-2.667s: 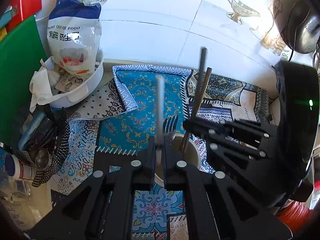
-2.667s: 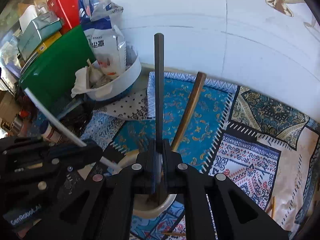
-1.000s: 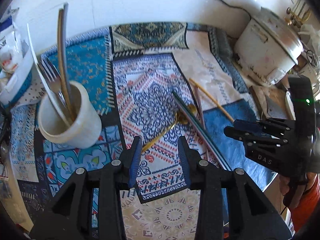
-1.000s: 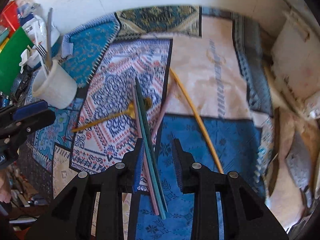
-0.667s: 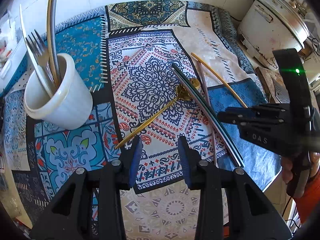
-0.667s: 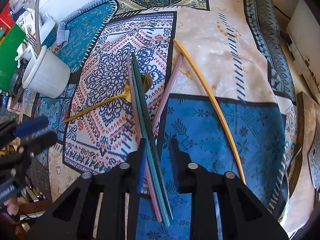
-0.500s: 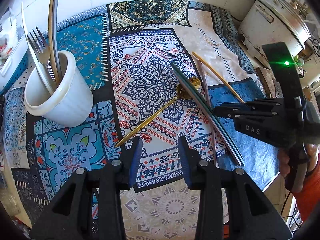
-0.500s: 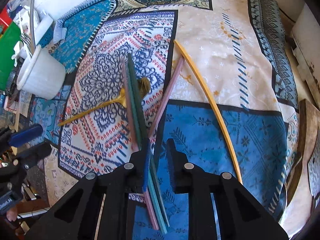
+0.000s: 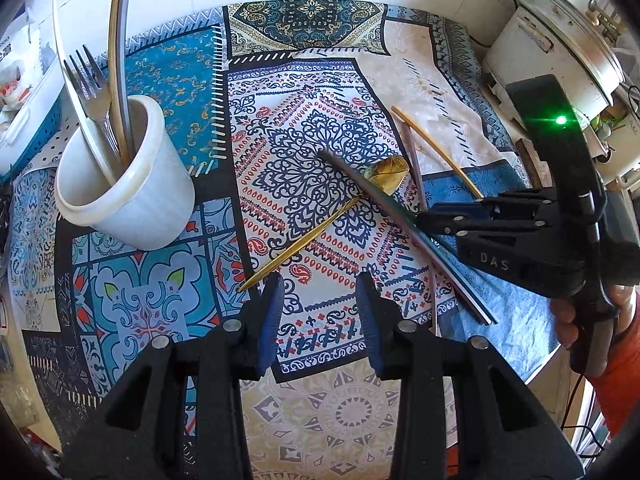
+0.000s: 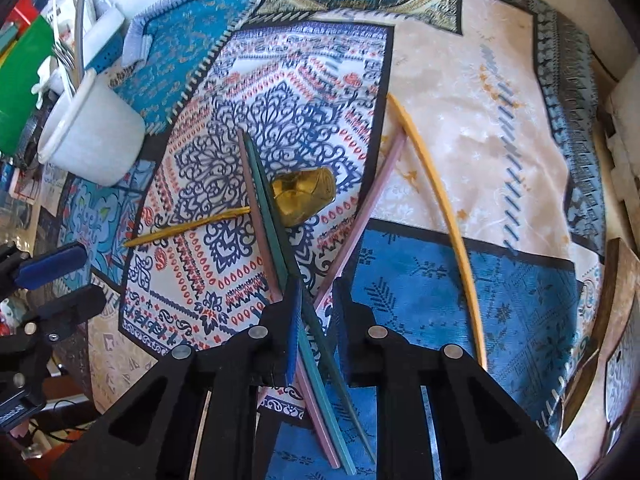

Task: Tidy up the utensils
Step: 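Move both open tools back over the utensil pile, then grasp a pink chopstick with the left tool while the right tool grasps a dark green chopstick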

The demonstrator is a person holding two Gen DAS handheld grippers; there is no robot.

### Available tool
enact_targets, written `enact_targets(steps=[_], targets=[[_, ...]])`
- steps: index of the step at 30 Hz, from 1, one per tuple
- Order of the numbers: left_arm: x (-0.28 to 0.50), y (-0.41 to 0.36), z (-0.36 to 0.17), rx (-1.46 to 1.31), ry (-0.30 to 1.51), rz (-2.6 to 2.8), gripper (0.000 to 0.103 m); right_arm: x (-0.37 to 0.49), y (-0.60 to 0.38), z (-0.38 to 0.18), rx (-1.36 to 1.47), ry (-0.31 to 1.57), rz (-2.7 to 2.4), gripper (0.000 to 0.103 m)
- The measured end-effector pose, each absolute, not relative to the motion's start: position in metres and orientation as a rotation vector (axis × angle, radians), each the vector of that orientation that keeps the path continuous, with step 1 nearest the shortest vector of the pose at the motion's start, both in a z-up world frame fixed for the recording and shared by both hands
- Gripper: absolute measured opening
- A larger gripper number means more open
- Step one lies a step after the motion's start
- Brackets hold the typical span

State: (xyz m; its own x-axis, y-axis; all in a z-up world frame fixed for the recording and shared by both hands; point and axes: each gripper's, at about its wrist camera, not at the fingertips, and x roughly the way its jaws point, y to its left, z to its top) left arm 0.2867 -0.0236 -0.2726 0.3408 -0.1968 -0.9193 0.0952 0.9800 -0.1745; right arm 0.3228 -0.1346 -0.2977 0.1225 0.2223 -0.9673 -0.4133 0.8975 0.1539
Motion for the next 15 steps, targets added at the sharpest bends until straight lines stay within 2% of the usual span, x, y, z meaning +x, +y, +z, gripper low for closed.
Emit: enact_targets(steps=[6, 15], targets=[[0.285, -0.020, -0.274, -0.108, 1.215, -0.186, 0.036, 0.326, -0.123, -0.305, -0.216, 1.365, 0.438, 0.011], [0.298, -0.032, -0.294, -0.139, 1.269, -0.227, 0.036, 0.324, -0.145, -0.297, -0.108, 1.344, 0.415, 0.005]])
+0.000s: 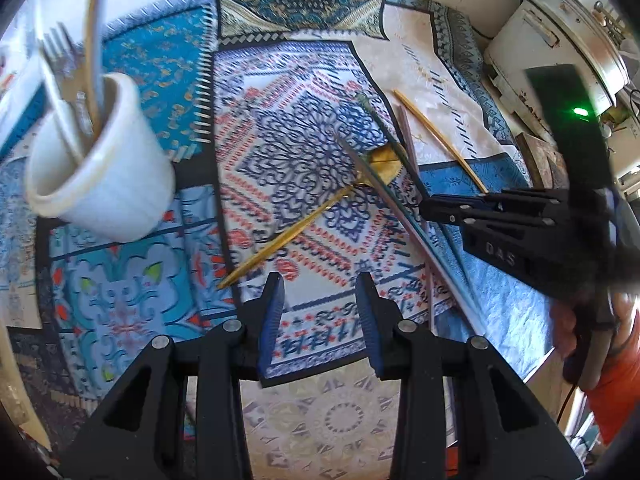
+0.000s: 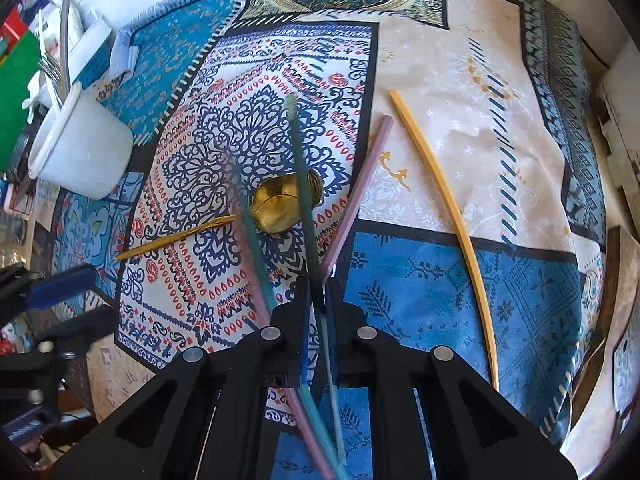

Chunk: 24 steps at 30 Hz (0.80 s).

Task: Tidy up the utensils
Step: 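Grasp a pink chopstick with the left tool while the right tool grasps a dark green chopstick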

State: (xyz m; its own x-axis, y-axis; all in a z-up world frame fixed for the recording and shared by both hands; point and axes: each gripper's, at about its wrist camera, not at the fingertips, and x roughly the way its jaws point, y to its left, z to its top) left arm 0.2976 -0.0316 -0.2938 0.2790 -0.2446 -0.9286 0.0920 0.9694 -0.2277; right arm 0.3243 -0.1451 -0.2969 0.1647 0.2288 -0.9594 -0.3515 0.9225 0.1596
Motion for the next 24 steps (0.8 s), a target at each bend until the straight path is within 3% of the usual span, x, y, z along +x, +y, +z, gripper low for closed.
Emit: enact_targets(steps=[11, 15, 24], targets=[[0.332, -0.077, -0.314, -0.237, 1.332, -0.334, 0.033, 0.305, -0.196, -0.287, -0.023, 1.333, 0.344, 0.005], [0.341, -0.091, -0.322, -0.232, 1.351, -0.332, 0.022, 0.298, -0.198, -0.300, -0.048, 1.366, 0.325, 0.006], [0.353, -0.104, -0.333, -0.243, 1.367, -0.308, 0.010, 0.303, -0.205, -0.300, -0.054, 1.378, 0.354, 0.006]])
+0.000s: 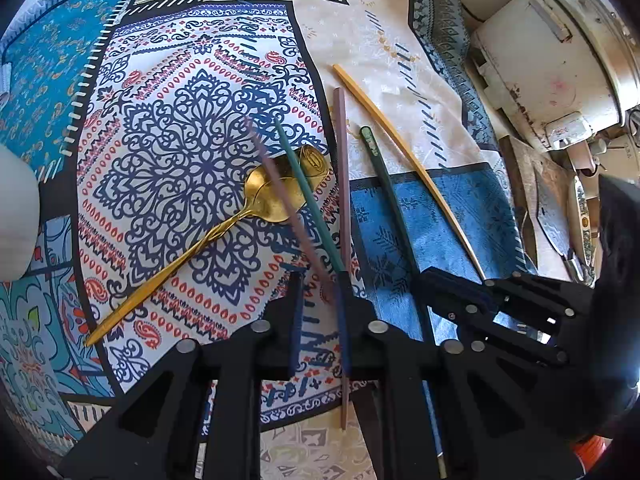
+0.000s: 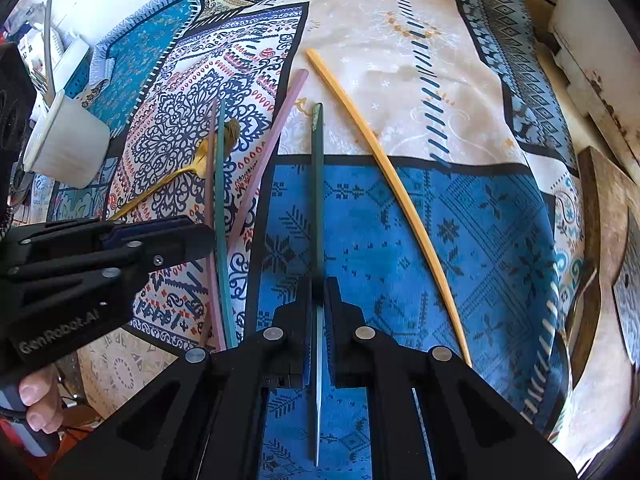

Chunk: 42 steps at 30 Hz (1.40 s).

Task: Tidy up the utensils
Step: 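Grasp a pink chopstick with the left tool while the right tool grasps a dark green chopstick, then carry both chopsticks to the white cup and lower them in with both tools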

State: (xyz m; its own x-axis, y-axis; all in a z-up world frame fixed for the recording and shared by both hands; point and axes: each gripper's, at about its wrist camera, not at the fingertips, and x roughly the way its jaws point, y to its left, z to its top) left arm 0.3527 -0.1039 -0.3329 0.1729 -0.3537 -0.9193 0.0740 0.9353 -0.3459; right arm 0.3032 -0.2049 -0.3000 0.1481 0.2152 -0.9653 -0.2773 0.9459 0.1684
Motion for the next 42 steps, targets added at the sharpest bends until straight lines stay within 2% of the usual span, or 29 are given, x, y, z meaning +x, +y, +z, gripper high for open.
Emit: enact_targets(steps=[11, 17, 22, 42], targets=[[0.366, -0.108, -0.333, -0.207, 1.346, -0.311, 0.009, 0.330, -0.186, -0.303, -0.083, 1.366, 0.382, 0.006], [0.371, -0.107, -0.329, -0.199, 1.347, -0.300, 0.003, 0.338, -0.174, -0.303, -0.101, 1.354, 0.372, 0.006], [0.364, -0.101, -0.318, -0.190, 1.310, -0.302, 0.003, 0.340, -0.177, -0.300, -0.039, 1.361, 0.374, 0.006], [0.315, -0.035, -0.223, -0.236, 1.036, -0.252, 0.003, 0.310, -0.161, -0.199, -0.001, 1.086, 0.424, 0.006]])
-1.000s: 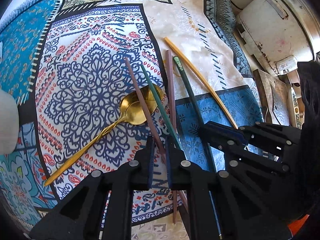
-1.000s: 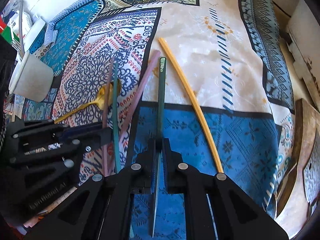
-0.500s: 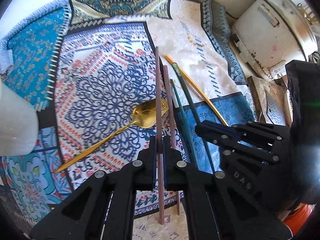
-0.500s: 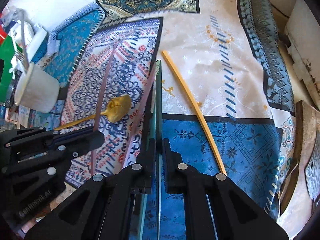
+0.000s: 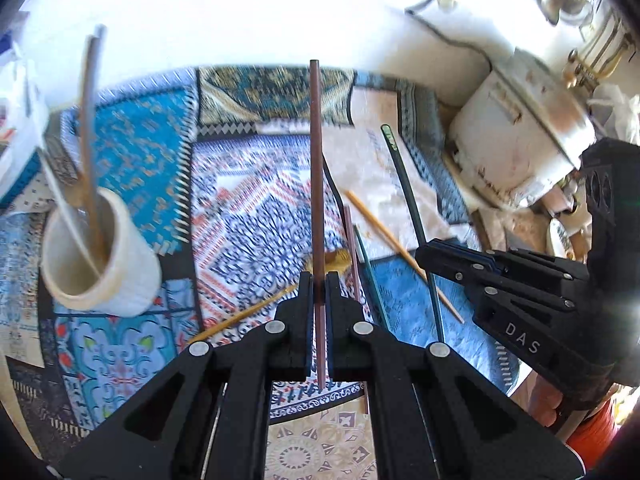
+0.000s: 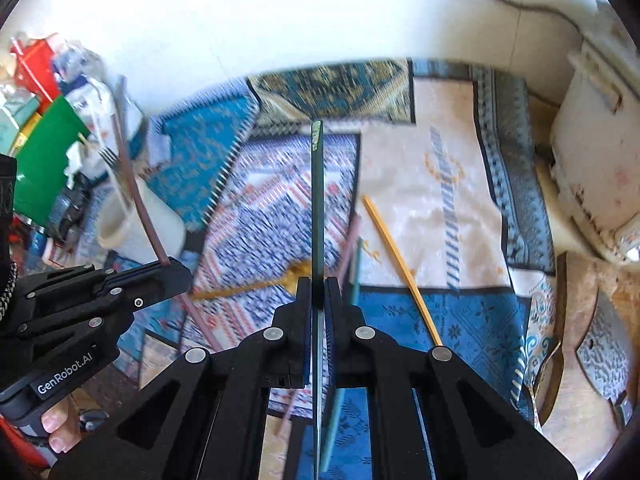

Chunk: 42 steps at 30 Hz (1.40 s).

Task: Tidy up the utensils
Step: 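Carry both chopsticks to the white cup and lower them in with both tools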

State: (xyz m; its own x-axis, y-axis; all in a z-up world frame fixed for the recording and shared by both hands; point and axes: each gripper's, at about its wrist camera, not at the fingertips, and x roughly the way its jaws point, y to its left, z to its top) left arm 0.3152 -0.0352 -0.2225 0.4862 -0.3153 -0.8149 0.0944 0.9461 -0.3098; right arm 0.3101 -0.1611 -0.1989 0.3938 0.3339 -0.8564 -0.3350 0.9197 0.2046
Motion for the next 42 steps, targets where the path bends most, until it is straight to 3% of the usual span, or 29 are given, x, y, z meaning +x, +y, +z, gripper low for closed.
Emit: enact_targets(steps=[12, 23, 42], targets=[[0.295, 0.018, -0.158, -0.260, 0.845, -0.180, 0.003, 0.305, -0.111, -0.143, -0.030, 0.908, 0.501, 0.006], [0.285, 0.068, -0.134, -0.284, 0.771, -0.083, 0.003, 0.315, -0.052, -0.111, -0.046, 0.816, 0.632, 0.006], [0.306, 0.139, -0.133, -0.317, 0.743, 0.086, 0.003, 0.365, 0.039, -0.123, -0.018, 0.758, 0.715, 0.006]])
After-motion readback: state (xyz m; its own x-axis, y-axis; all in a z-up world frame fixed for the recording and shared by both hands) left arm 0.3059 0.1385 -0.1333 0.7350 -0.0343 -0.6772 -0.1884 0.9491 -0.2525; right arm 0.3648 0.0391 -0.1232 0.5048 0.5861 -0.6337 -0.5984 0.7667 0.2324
